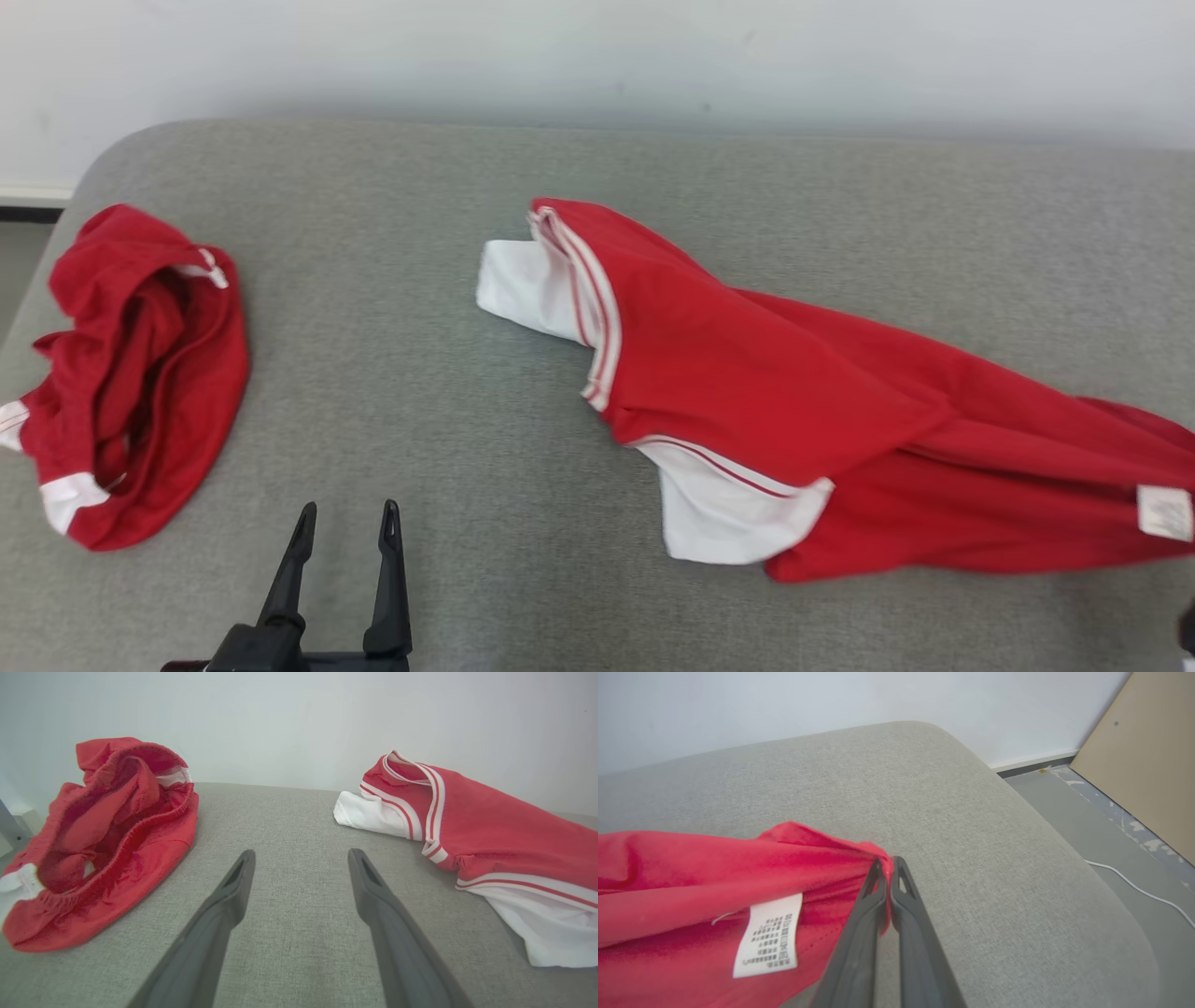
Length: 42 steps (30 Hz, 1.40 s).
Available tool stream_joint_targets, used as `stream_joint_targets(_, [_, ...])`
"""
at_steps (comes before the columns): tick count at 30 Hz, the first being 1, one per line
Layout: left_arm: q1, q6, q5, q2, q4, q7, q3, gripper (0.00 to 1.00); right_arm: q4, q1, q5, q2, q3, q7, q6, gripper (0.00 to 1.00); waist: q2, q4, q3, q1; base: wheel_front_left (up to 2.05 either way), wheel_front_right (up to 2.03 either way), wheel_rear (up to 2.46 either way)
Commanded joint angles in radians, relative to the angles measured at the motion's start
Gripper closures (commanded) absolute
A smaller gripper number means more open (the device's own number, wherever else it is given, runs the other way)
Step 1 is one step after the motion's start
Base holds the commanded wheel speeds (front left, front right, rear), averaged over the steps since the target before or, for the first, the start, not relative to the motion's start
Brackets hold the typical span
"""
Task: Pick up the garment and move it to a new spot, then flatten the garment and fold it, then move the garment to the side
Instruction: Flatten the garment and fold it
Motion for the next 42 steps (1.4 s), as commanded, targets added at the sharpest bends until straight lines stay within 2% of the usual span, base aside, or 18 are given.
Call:
stream_joint_targets(1, [0.008, -0.003, 0.01, -0.001, 0.0, -0.003, 0.005, 0.0, -0.011, 0.019, 0.001, -0.001, -0.02, 0.004, -0.002, 1.0, -0.0001, -0.028, -0.002, 0.0, 0.0, 0.0, 0.0])
stream_joint_targets(7, [0.002, -0.008, 0.02, -0.001, 0.004, -0.003, 0.012, 0.0, 0.016, 0.051, 0.015, 0.0, -0.058, -0.007, -0.002, 1.0, -0.0001, -0.054, 0.004, 0.0, 0.0, 0.0, 0.0])
stream_joint_targets(8, [0.0, -0.011, 0.022, -0.001, 0.006, -0.003, 0.012, 0.0, 0.032, 0.056, 0.021, 0.0, -0.053, -0.011, -0.002, 0.63, -0.0001, -0.056, 0.004, 0.0, 0.0, 0.0, 0.0])
stream_joint_targets(9, [-0.003, -0.012, 0.022, -0.001, 0.008, -0.003, 0.011, 0.0, 0.048, 0.06, 0.027, 0.0, -0.052, -0.014, -0.002, 0.0, -0.0001, -0.057, 0.003, 0.0, 0.0, 0.0, 0.0])
stream_joint_targets(14, [-0.005, -0.013, 0.02, -0.001, 0.023, -0.003, 0.002, 0.0, 0.107, 0.08, 0.049, 0.0, -0.057, -0.072, -0.002, 0.0, -0.0001, -0.056, -0.008, 0.0, 0.0, 0.0, 0.0])
stream_joint_targets(19, [0.01, -0.008, 0.01, -0.001, 0.028, -0.003, 0.007, 0.0, 0.082, 0.115, 0.09, 0.0, -0.046, -0.184, -0.002, 0.0, -0.0001, -0.051, -0.028, 0.0, 0.0, 0.0, 0.0])
stream_joint_targets(24, [0.03, 0.0, -0.001, -0.001, 0.029, -0.003, 0.022, 0.0, 0.028, 0.163, 0.215, -0.001, 0.118, -0.366, -0.002, 0.0, -0.0001, -0.072, -0.049, 0.0, 0.0, 0.0, 0.0])
stream_joint_targets(29, [0.042, 0.005, -0.015, -0.001, 0.035, -0.003, 0.023, 0.0, 0.021, 0.197, 0.262, 0.0, 0.31, -0.52, -0.002, 0.0, -0.0001, -0.099, -0.066, 0.0, 0.0, 0.0, 0.0])
stream_joint_targets(33, [0.046, 0.007, -0.023, -0.001, 0.045, -0.003, 0.011, 0.0, 0.053, 0.215, 0.286, -0.001, 0.432, -0.561, -0.002, 0.0, -0.0001, -0.11, -0.079, 0.0, 0.0, 0.0, 0.0])
stream_joint_targets(36, [0.052, 0.008, -0.029, -0.001, 0.054, -0.003, 0.001, 0.0, 0.069, 0.223, 0.262, -0.001, 0.493, -0.572, -0.002, 0.0, -0.0001, -0.112, -0.09, 0.0, 0.0, 0.0, 0.0])
stream_joint_targets(42, [0.062, 0.01, -0.038, -0.001, 0.062, -0.003, -0.007, 0.0, 0.043, 0.234, 0.242, 0.0, 0.513, -0.575, -0.002, 0.0, -0.0001, -0.115, -0.1, 0.0, 0.0, 0.0, 0.0])
